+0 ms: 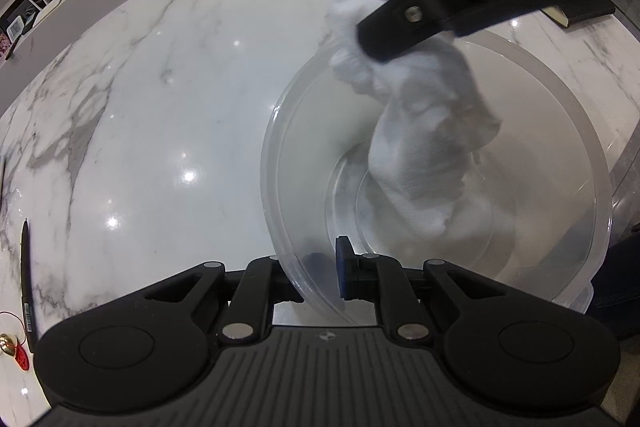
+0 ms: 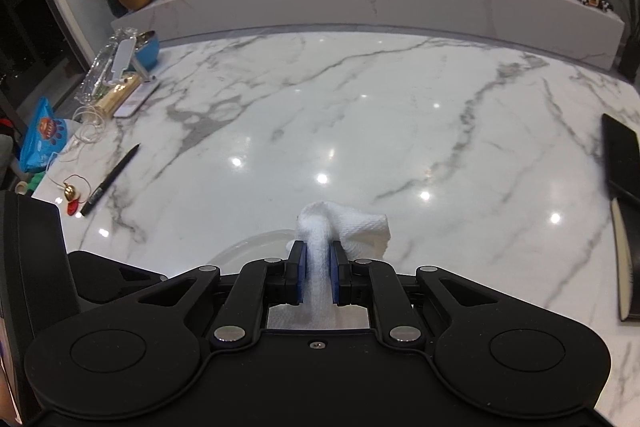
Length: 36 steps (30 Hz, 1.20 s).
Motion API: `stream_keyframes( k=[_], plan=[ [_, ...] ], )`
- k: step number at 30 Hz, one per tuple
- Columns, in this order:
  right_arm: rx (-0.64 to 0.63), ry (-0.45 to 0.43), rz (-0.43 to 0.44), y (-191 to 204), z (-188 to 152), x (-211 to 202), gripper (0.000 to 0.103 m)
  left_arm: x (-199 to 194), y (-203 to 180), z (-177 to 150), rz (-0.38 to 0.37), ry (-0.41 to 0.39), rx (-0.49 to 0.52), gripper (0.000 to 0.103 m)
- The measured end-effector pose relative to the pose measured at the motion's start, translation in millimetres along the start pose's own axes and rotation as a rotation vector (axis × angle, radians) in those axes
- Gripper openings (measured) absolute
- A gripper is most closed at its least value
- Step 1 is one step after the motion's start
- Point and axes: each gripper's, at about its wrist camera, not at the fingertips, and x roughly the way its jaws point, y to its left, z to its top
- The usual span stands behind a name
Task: Clean bowl
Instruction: 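Scrub the bowl's inner bottom with the cloth in the right gripper while the left gripper holds the rim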
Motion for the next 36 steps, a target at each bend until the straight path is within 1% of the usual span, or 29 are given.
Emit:
stream_keyframes(
  k=[3,8,16,29,33,36],
  plan=[
    [0.013,0.002,0.032,6,-1,3,0.011,2,4,1,-0.002,0.001,0.0,0.012],
    [0.071,0.016,0.111,0,5,9,0.011,4,8,1,-0.003,0.0,0.004,0.012],
    [0.14,0.07,0.237,-2,6,19,0.011,3,8,-2,-0.005,0.0,0.016,0.012],
    [0.075,0.024,0.098,13,1,12,0.011,-4,-6,-2,0.004,0.0,0.019,0.012],
    [0.017,-0.014,-0.018,11,-1,0,0.01,-7,-11,-2,0.007,-0.001,0.02,0.012],
    [-0.01,-0.024,-0.087,11,-4,-4,0.01,-9,-15,-2,0.008,-0.001,0.017,0.012]
  ],
)
